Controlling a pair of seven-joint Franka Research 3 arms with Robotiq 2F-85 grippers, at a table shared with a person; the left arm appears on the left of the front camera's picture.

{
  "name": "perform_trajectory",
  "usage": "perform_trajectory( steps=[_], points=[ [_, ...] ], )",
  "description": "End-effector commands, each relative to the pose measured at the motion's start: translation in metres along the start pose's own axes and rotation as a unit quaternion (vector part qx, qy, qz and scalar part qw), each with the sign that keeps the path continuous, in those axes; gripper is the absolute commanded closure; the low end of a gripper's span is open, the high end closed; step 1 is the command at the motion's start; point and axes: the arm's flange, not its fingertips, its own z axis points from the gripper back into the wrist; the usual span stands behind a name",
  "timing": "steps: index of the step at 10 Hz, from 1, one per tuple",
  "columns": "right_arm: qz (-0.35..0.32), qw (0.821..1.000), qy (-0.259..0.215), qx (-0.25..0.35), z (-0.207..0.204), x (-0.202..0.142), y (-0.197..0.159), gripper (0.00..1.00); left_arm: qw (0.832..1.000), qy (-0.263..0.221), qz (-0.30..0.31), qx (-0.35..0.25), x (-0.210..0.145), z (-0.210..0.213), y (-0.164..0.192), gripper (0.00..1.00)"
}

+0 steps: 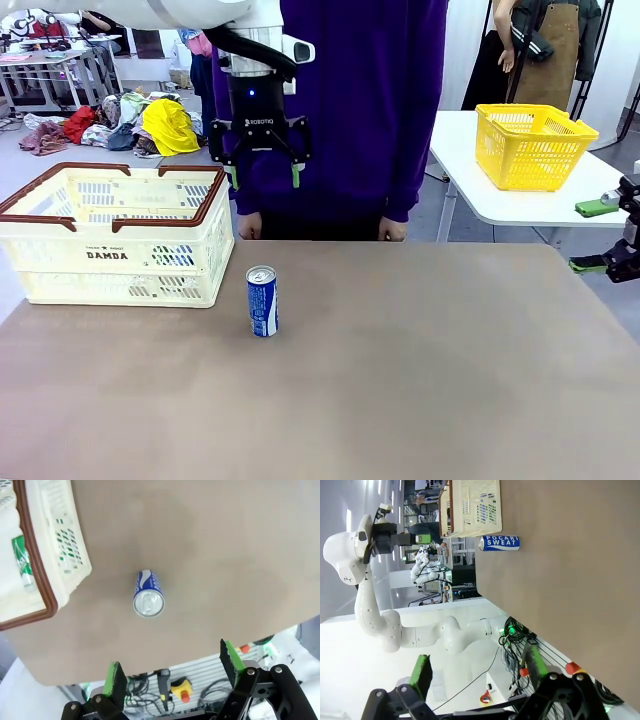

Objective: Place the drinks into the Shopping basket.
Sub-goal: Pick up one drink and place it into the Shopping basket.

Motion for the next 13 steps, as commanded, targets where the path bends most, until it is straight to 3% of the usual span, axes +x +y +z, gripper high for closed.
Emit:
perform_trajectory(
  steps=[1,4,9,13],
  points=[
    [-0.006,1.000,-0.001,0.006,0.000,0.000,0.003,0.00,1.000,0.021,-0.014,-0.001,-0.002,0.002,0.004,0.00],
    [-0.006,1.000,-0.001,0.006,0.000,0.000,0.003,0.00,0.997,-0.068,0.033,-0.003,-0.016,-0.015,0.006,0.00],
    [-0.006,1.000,-0.001,0.006,0.000,0.000,0.003,0.00,0.994,-0.100,0.036,0.016,-0.047,-0.083,0.018,0.00],
    [-0.006,1.000,-0.001,0.006,0.000,0.000,0.003,0.00,0.988,-0.112,0.099,0.021,-0.030,-0.140,0.020,0.00]
  ],
)
